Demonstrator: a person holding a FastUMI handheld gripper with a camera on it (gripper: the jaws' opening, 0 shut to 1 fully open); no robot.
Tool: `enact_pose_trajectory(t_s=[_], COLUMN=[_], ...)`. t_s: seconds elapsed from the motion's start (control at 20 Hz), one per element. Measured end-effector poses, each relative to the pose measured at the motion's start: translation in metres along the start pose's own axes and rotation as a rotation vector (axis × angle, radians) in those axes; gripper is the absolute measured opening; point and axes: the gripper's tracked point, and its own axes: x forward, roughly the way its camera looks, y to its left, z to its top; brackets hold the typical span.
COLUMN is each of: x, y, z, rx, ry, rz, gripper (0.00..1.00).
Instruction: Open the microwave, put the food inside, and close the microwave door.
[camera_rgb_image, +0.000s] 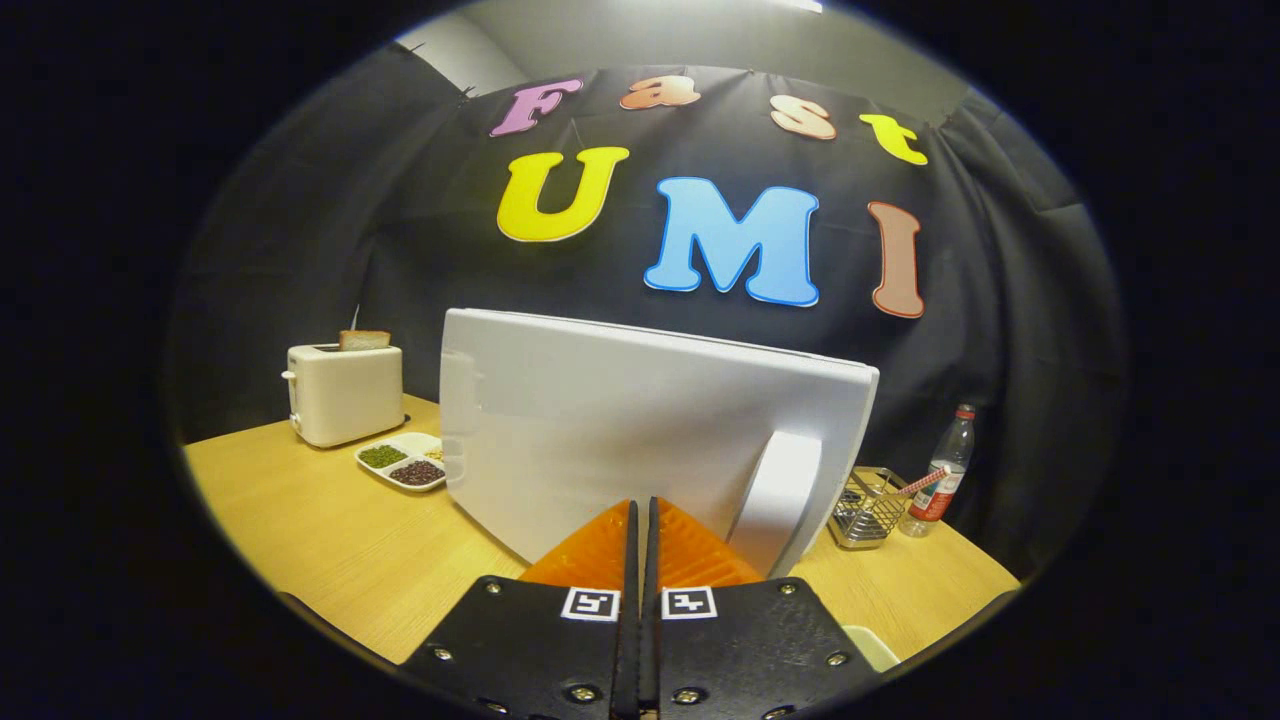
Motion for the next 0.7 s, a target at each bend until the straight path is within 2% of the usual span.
enact_pose_trajectory(t_s=[0.15, 0.5, 0.7], x=[0.024, 0.087, 0.111], y=[-0.009, -0.037, -0.041], z=[-0.001, 0.001, 0.000], rx=[-0.032, 0.106, 0.111], ry=[0.012, 0.059, 0.054], rz=[-0.041, -0.126, -0.145], gripper=[0.01, 0.01, 0.02])
